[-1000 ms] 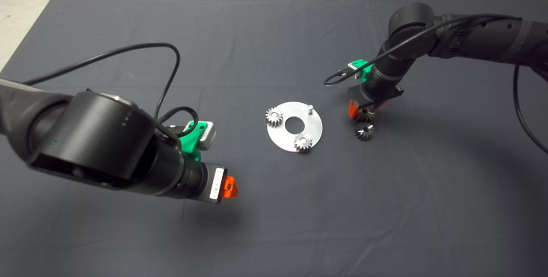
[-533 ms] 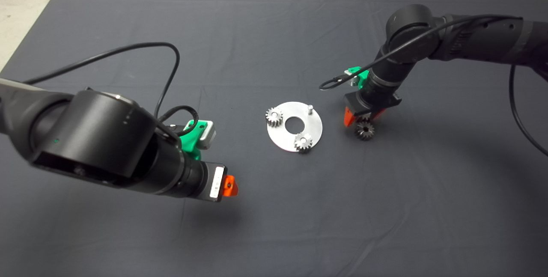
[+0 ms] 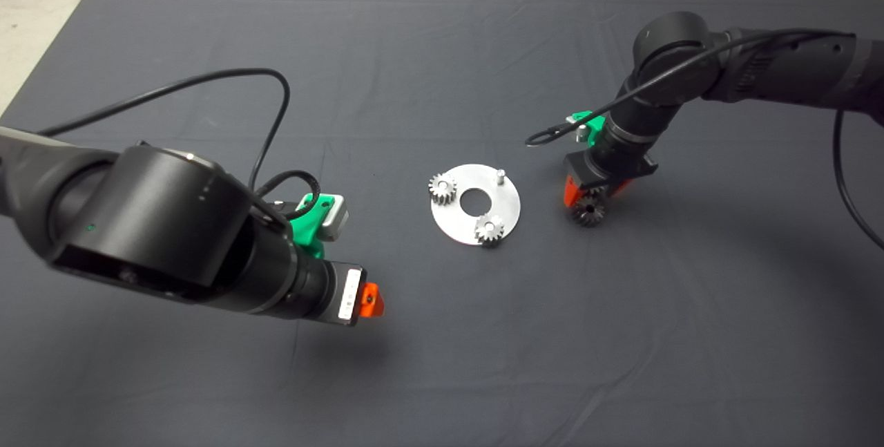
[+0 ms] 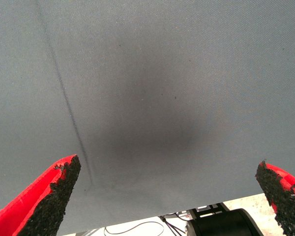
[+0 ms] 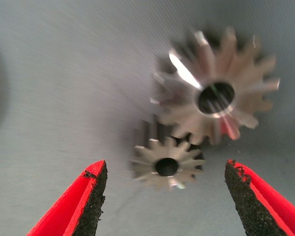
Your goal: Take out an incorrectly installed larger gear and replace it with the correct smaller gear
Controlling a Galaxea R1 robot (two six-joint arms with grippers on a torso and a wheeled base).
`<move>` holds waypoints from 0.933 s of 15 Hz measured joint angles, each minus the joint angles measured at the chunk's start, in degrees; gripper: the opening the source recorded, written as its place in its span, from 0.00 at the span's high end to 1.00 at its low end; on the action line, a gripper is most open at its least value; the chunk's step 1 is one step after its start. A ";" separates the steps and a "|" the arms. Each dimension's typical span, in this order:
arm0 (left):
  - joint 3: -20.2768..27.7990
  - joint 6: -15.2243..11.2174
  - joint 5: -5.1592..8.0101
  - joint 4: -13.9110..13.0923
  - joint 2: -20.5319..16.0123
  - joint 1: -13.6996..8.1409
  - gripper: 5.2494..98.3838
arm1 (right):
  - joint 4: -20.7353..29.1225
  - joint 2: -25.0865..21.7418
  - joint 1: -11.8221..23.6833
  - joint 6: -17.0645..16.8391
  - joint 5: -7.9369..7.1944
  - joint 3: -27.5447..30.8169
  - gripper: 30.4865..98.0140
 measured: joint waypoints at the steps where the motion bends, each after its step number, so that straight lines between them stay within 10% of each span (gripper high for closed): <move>1: 0.00 0.00 -0.02 0.00 0.01 0.00 0.07 | -0.13 -0.18 -0.76 -0.01 -0.04 0.02 0.51; 14: -0.02 0.00 0.00 0.45 0.01 0.00 0.07 | -4.83 -0.26 -3.69 -0.06 -0.34 2.53 0.51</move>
